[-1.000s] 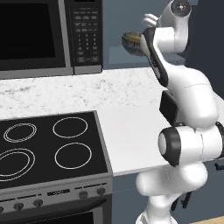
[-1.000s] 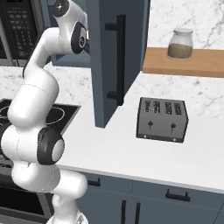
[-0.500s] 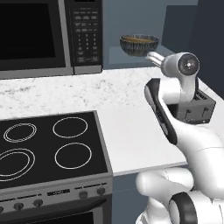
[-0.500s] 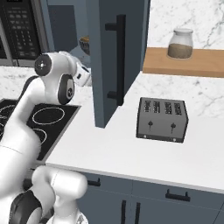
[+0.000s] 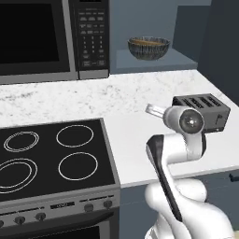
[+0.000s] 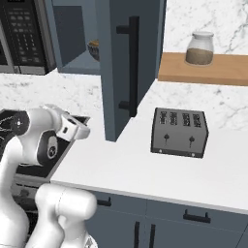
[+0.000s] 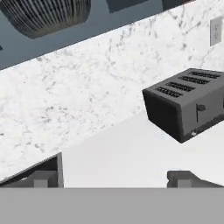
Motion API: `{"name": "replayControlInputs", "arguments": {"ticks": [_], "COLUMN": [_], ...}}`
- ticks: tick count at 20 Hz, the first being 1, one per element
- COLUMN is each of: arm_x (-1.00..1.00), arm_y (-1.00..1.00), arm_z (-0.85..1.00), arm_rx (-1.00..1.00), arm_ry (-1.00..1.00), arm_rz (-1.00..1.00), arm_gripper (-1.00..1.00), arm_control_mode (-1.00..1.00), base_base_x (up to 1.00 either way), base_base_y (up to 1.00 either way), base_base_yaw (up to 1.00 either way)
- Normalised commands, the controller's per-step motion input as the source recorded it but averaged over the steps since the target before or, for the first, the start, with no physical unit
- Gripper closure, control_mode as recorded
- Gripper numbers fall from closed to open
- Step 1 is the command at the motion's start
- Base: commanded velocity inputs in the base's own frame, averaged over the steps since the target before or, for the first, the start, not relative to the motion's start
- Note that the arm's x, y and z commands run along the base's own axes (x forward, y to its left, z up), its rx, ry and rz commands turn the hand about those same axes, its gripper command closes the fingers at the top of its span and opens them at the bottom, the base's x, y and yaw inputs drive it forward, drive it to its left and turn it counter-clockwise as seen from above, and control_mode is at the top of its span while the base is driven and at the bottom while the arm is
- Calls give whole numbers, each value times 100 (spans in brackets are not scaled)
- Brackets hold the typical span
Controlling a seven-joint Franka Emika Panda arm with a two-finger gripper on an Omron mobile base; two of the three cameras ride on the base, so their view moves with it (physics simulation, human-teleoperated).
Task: Pick up the bowls on the counter and stack them on top of one another in the open cabinet. Place the smaller bowl on top of the larger bowl.
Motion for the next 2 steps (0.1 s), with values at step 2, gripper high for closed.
{"name": "replayControlInputs", "arguments": {"ticks": [2], "arm_x": [-9], "arm_y": [-7], "arm_z": [7], "arm_rx": [6], "arm_ry": [-9], "arm_rz": [-3], "arm_gripper": [-100], "arm_control_mode": [-100], "base_base_x": [0], "base_base_y": [0], "base_base_yaw": [0]}}
